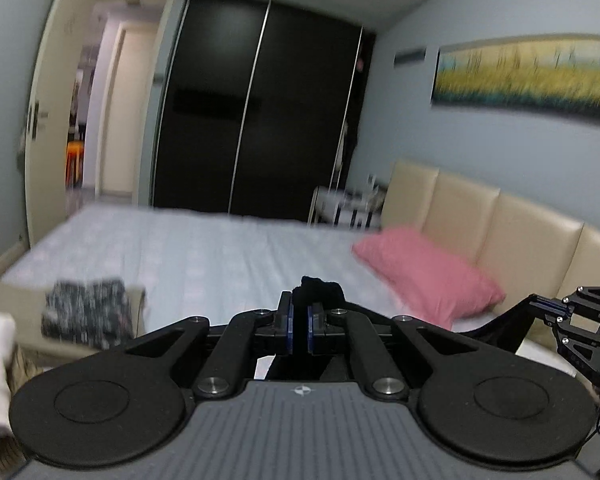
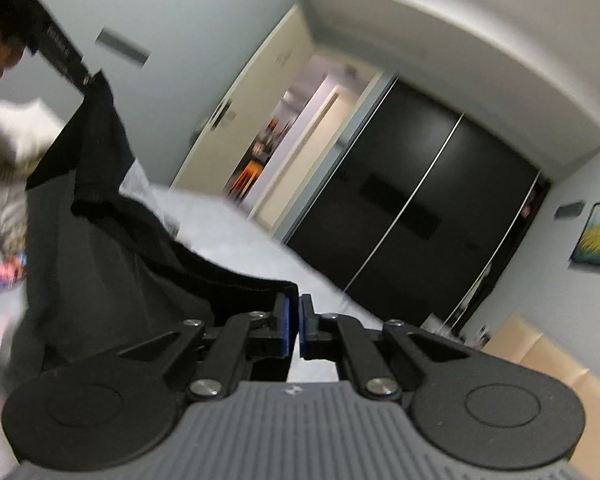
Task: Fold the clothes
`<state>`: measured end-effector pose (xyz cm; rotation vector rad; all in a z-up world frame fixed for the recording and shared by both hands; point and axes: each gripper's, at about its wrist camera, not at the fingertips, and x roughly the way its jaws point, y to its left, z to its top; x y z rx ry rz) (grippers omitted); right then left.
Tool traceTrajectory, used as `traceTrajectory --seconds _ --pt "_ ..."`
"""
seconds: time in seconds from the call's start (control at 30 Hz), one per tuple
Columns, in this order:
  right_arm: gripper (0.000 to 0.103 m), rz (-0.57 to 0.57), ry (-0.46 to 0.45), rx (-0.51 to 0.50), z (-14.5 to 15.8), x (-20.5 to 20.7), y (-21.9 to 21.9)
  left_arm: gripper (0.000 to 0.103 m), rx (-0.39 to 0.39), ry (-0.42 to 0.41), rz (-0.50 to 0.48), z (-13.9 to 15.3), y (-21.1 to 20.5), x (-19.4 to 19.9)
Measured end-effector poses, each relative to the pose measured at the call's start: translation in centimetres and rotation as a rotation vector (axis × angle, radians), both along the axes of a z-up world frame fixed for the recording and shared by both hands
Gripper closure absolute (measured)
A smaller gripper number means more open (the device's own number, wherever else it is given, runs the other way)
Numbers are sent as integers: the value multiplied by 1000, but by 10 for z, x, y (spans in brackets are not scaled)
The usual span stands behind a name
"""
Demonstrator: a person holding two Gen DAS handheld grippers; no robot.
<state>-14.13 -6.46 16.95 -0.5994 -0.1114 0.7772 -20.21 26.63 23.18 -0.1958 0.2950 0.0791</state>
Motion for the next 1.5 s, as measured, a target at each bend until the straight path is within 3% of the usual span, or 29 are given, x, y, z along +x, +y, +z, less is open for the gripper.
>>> traceTrajectory --seconds 0.27,0.53,0.6,0.63,0.7,0.83,1.03,1.07,1.17,1.3,1.5 --pt "98 10 -141 142 89 -45 -20 99 13 -162 -4 63 -8 -46" --pt "103 -25 -247 177 126 -80 -61 99 35 -178 -46 68 -21 -68" --pt "103 -34 -215 183 133 -78 -67 99 18 -147 -69 60 -22 -64" --pt "103 -23 -148 176 133 -73 -69 99 10 -109 -83 51 -23 -56" --pt "103 25 18 122 117 -59 -60 99 5 -18 -109 27 -28 -32" --pt "103 65 136 -48 45 -52 -26 99 33 164 -125 -34 -38 23" --pt "100 189 322 -171 -50 -59 12 99 39 206 -143 -62 -38 52" --pt "95 213 334 -179 -59 -64 18 99 41 204 -152 -61 -38 54" --pt "41 261 344 -181 -79 -57 55 99 44 200 -175 -60 -37 53" --pt "37 301 368 -171 -95 -67 81 99 36 206 -197 -68 -42 43" --pt "37 259 412 -165 -97 -55 132 99 14 216 -231 -76 -49 45"
